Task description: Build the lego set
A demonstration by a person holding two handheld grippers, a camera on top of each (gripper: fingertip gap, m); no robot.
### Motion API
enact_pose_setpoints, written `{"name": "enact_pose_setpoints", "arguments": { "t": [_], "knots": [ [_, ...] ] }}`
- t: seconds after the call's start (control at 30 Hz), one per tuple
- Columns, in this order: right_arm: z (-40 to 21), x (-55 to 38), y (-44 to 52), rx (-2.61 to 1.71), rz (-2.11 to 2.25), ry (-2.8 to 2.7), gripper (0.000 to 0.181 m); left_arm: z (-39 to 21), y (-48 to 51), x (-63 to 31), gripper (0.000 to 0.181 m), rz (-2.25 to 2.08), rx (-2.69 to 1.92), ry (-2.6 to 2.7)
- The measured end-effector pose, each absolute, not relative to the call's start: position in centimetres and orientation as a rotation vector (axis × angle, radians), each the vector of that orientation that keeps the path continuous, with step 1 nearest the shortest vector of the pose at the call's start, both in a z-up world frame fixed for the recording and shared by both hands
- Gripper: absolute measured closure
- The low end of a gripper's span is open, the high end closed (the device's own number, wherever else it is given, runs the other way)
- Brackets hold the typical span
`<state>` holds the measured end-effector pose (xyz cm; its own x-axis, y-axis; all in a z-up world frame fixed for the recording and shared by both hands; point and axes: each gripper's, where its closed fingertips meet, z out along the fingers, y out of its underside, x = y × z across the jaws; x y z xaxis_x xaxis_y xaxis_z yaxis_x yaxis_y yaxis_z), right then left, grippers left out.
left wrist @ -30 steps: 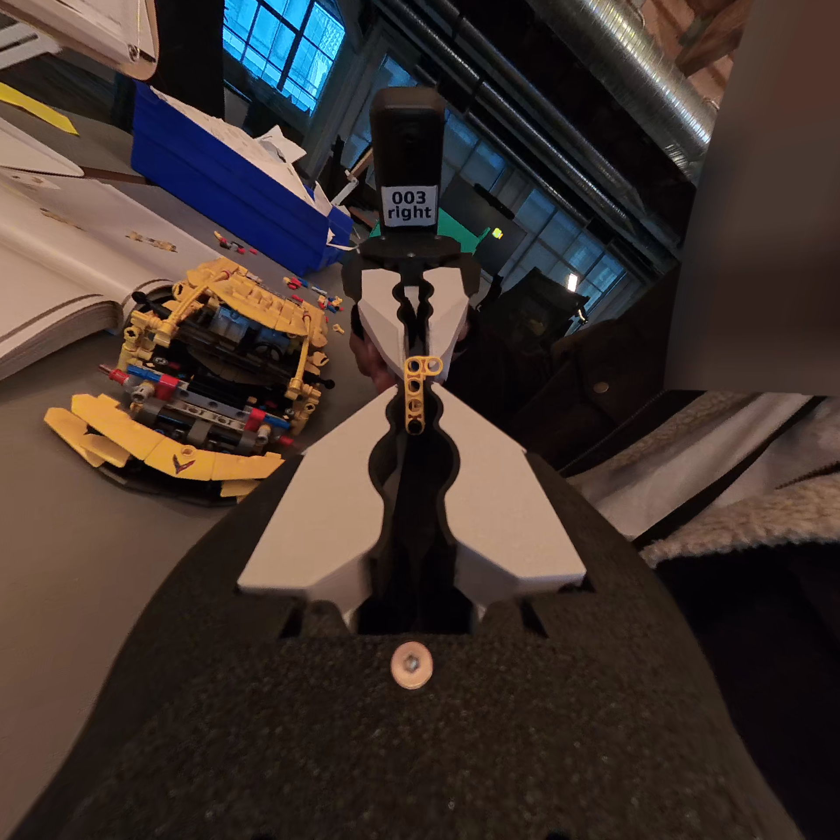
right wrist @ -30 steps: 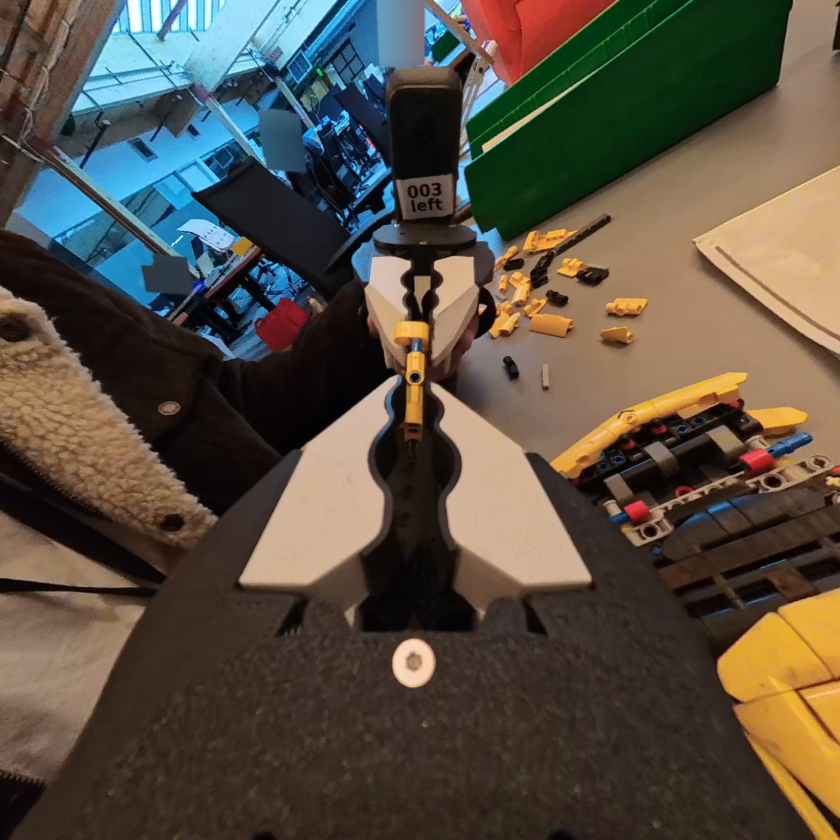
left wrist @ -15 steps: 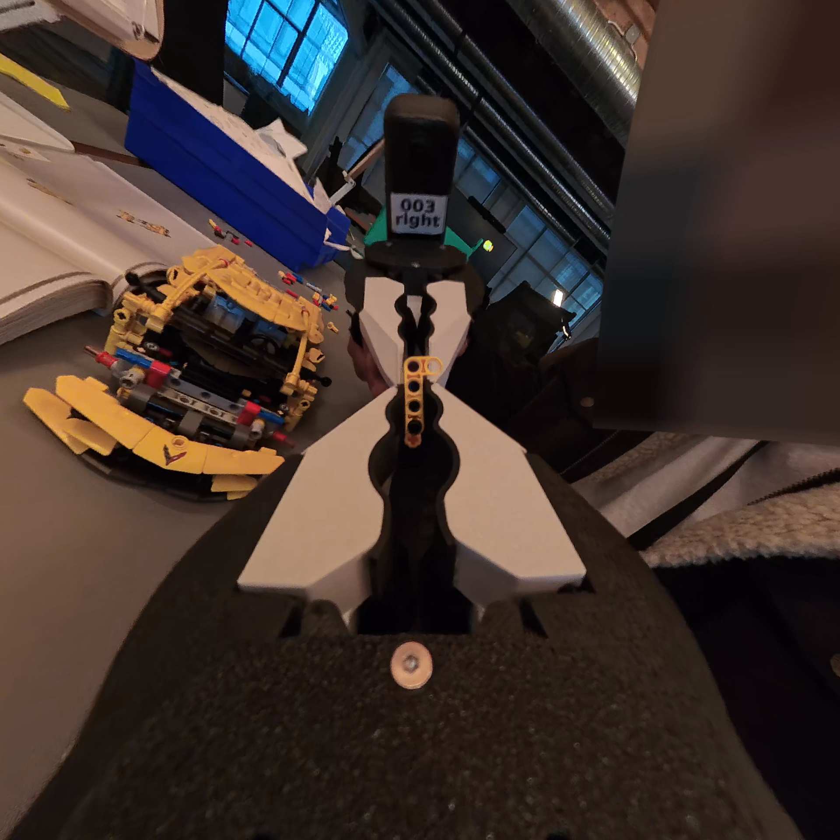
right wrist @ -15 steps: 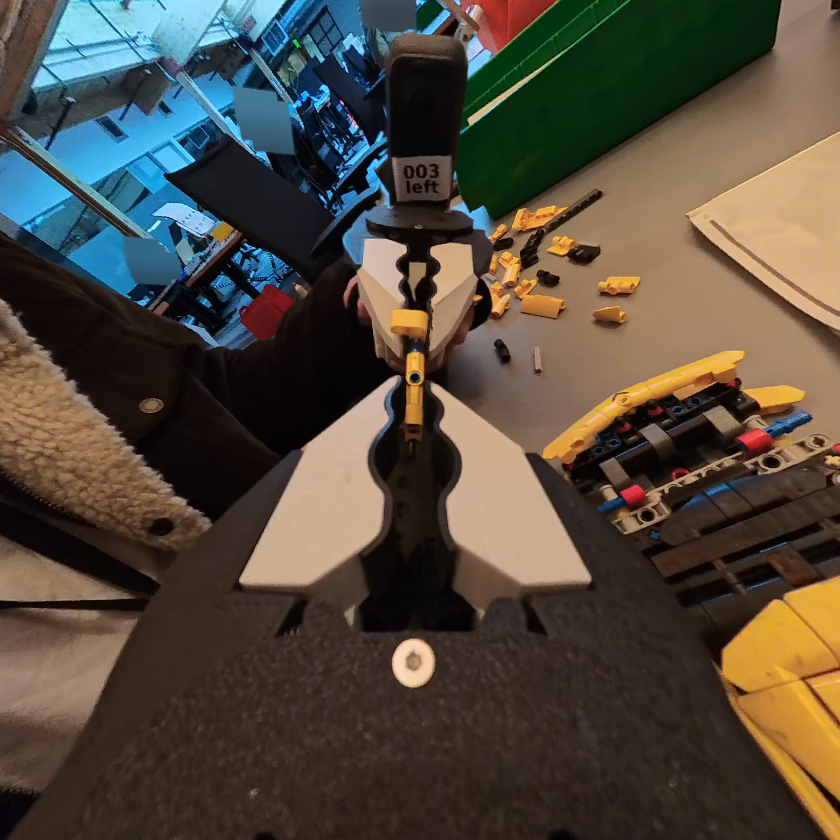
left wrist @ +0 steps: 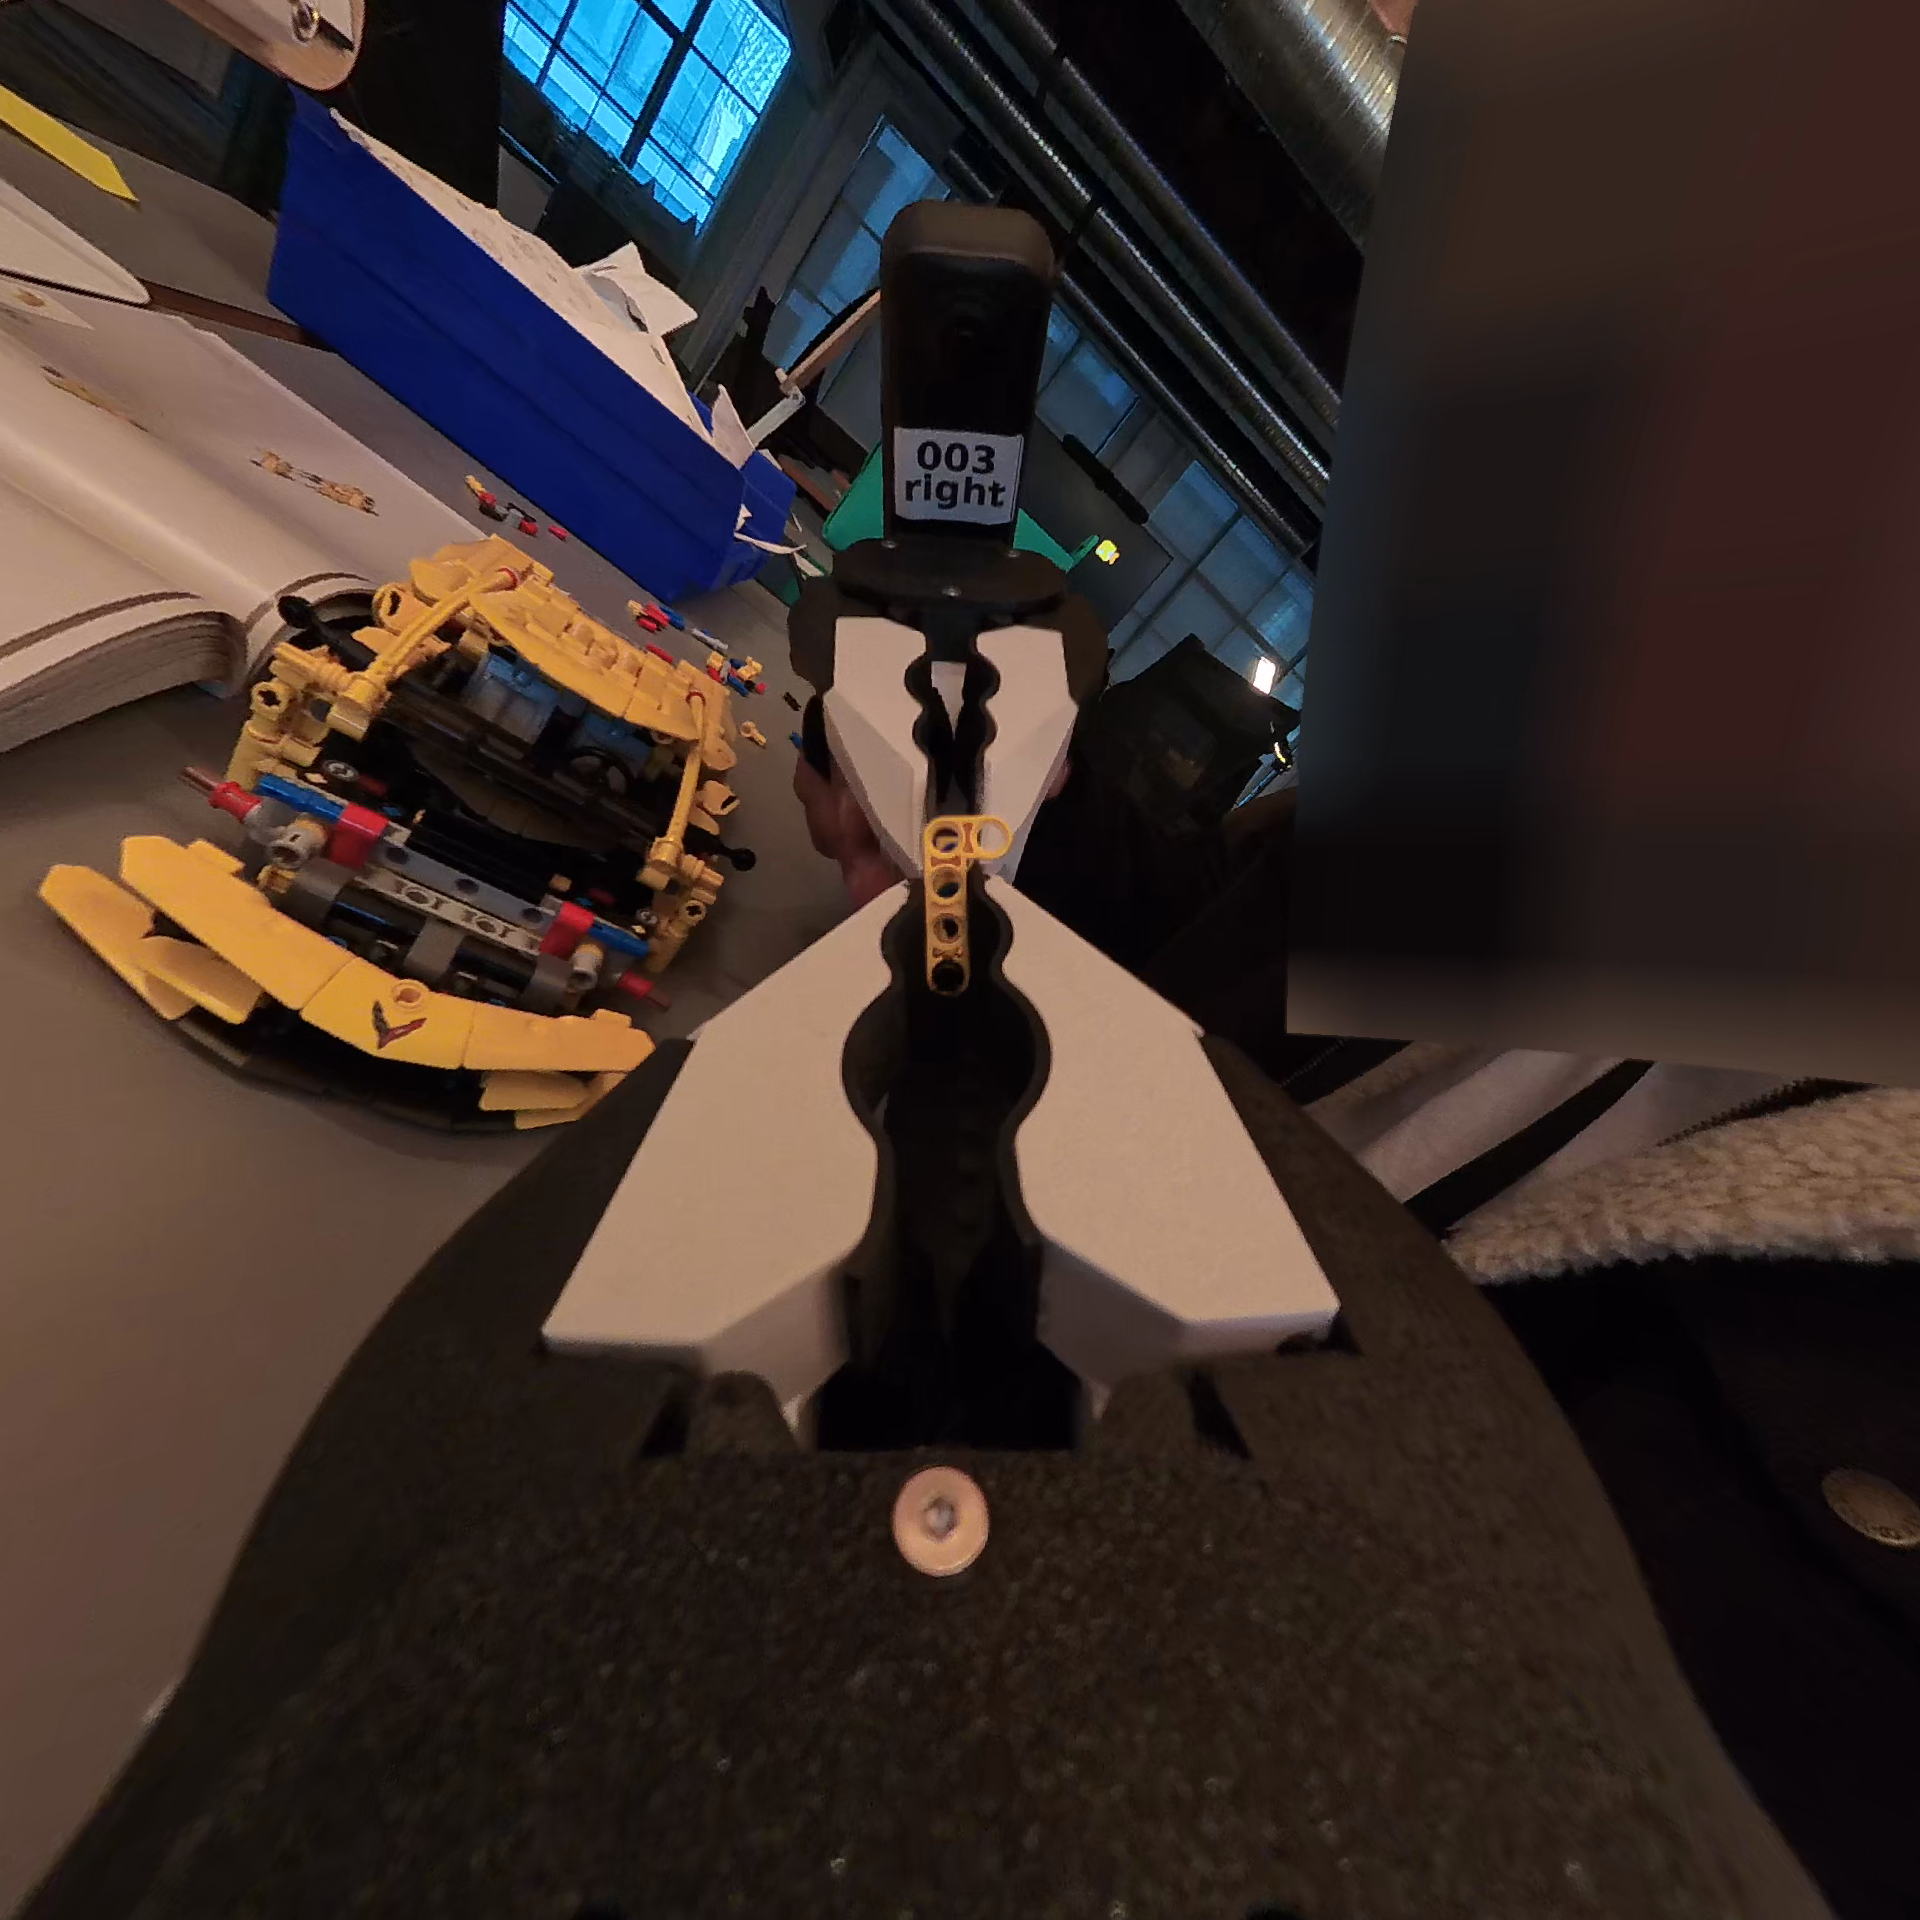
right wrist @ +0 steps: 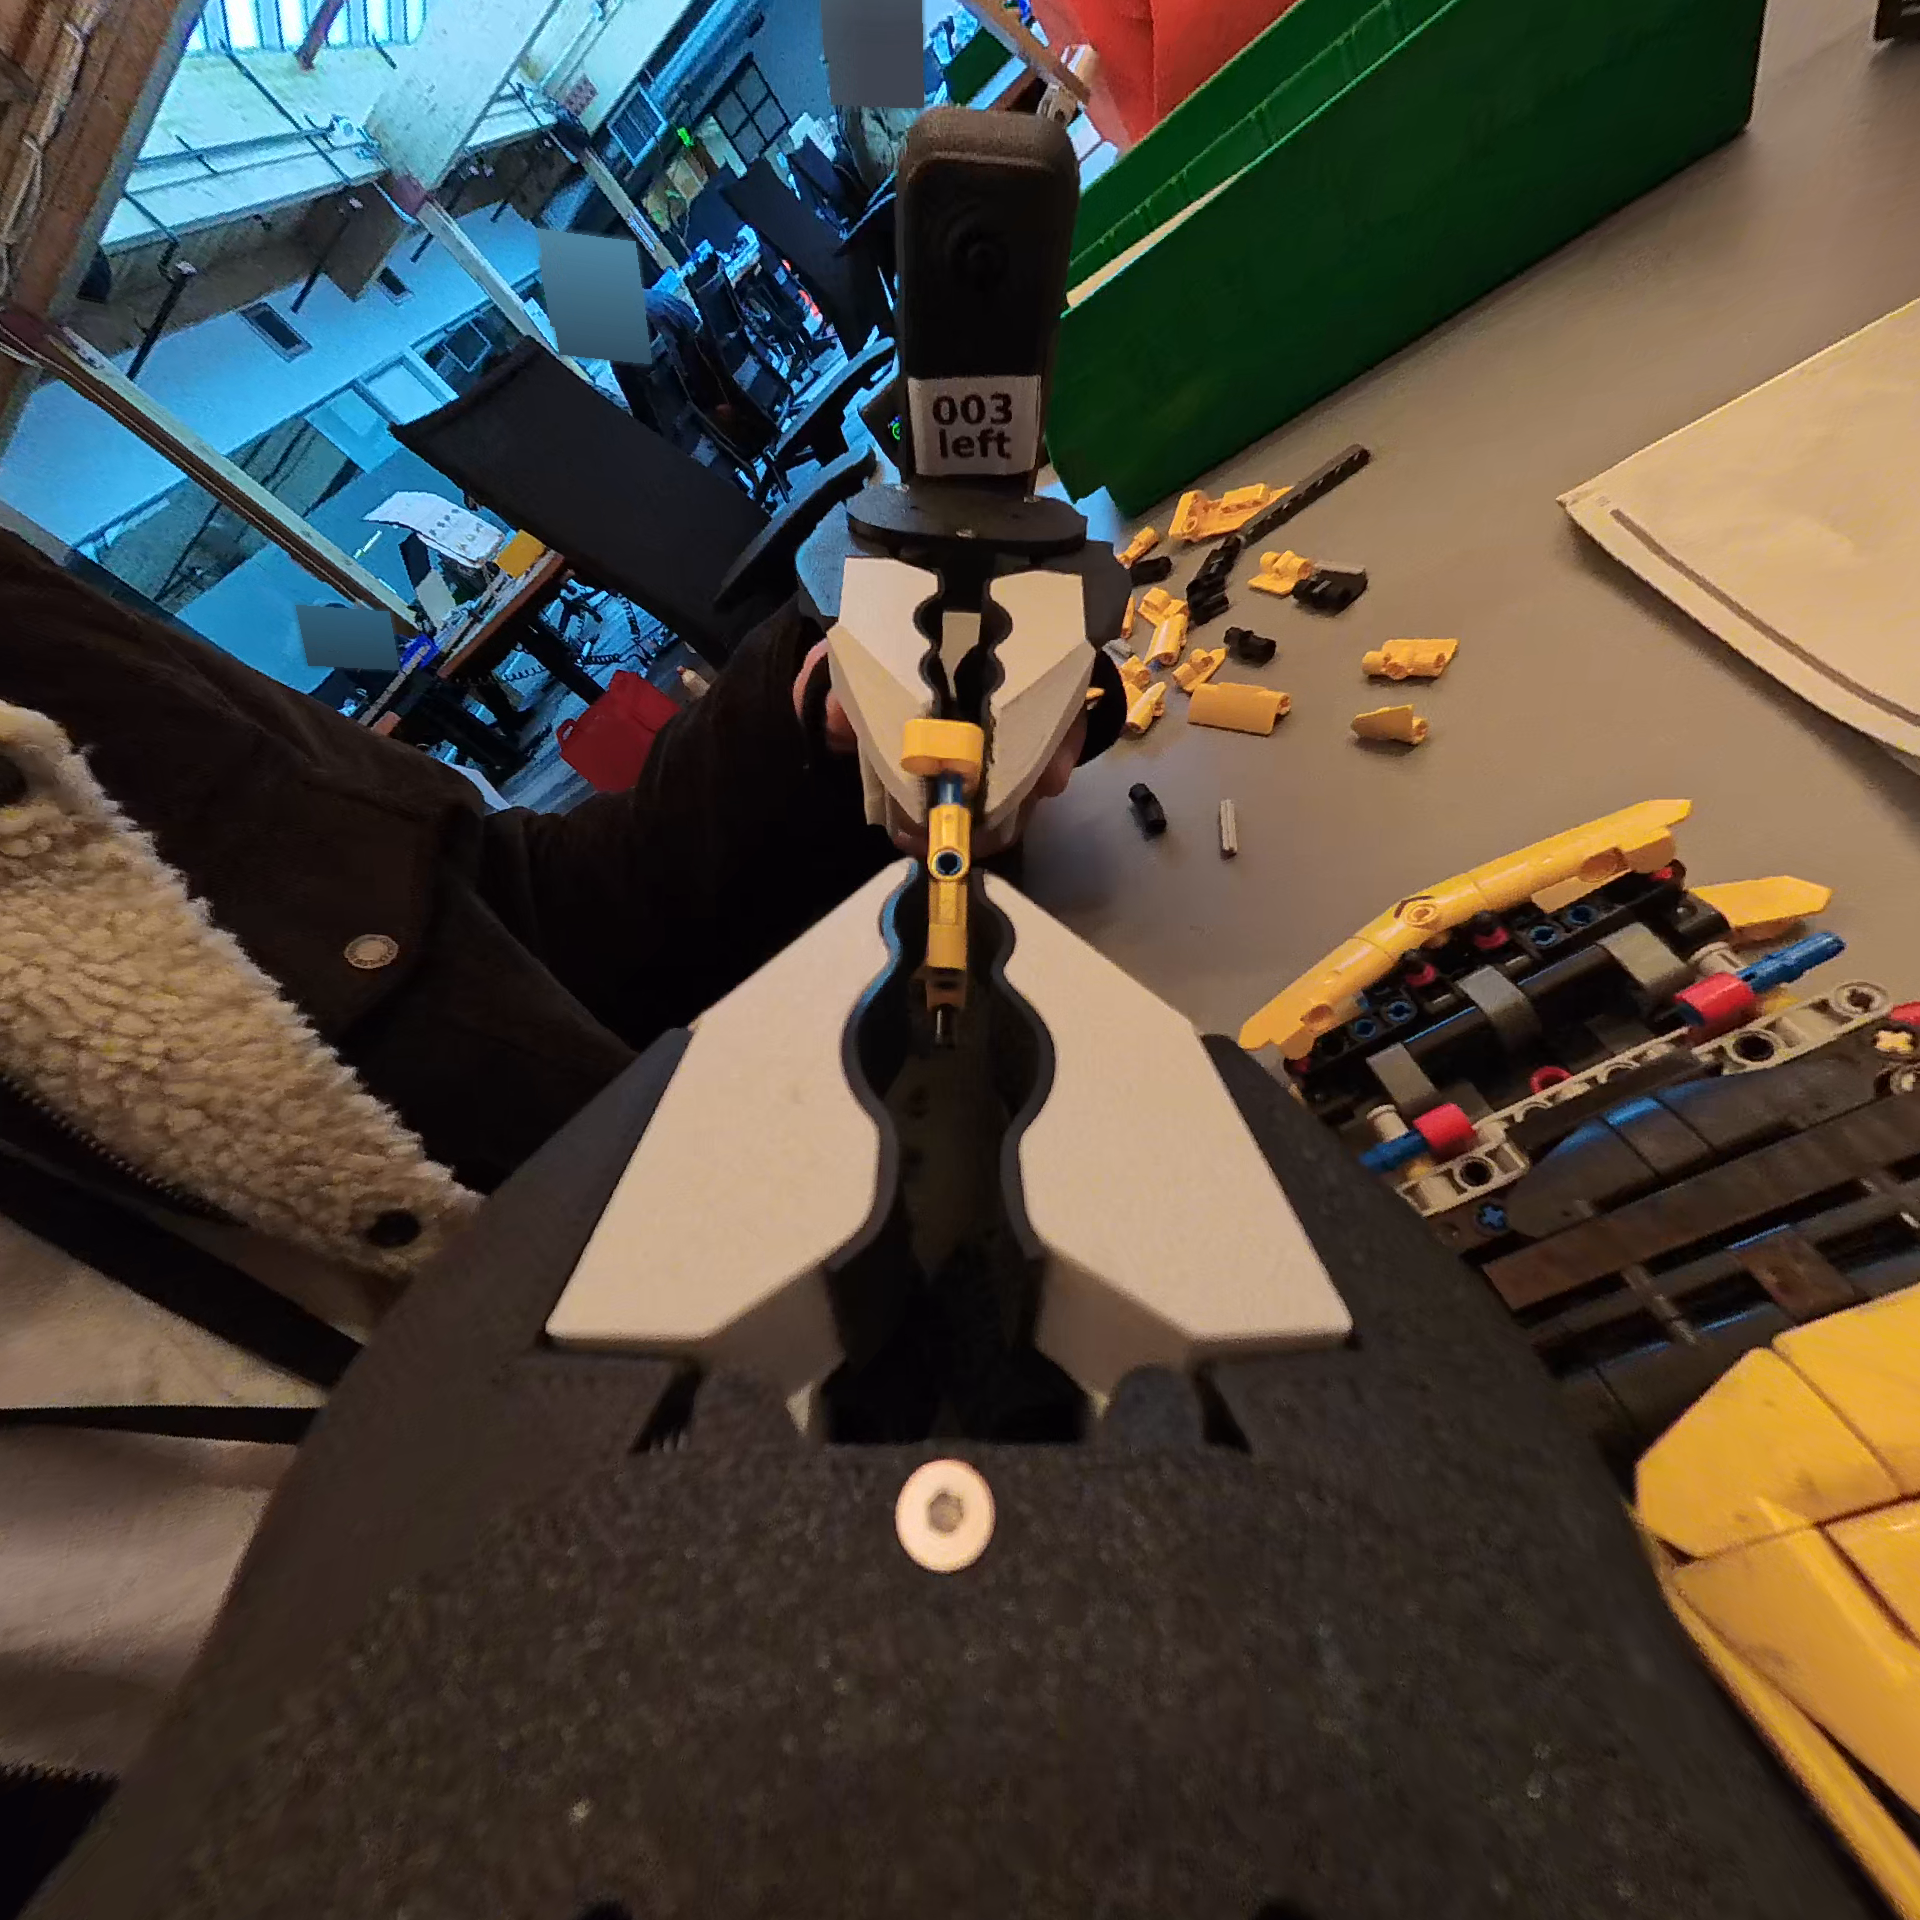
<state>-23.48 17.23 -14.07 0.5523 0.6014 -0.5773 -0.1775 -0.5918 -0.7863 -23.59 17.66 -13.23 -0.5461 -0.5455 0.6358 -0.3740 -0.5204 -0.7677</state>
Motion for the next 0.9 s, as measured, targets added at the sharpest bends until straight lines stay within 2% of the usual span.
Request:
{"name": "enact_pose_setpoints", "arguments": {
  "t": [0.9],
  "knots": [
    [-14.8,-23.1,17.2,-1.952,1.160,-0.304,0.176,-14.7,16.9,-23.5,0.174,-2.116,-1.483,1.589]
  ]
}}
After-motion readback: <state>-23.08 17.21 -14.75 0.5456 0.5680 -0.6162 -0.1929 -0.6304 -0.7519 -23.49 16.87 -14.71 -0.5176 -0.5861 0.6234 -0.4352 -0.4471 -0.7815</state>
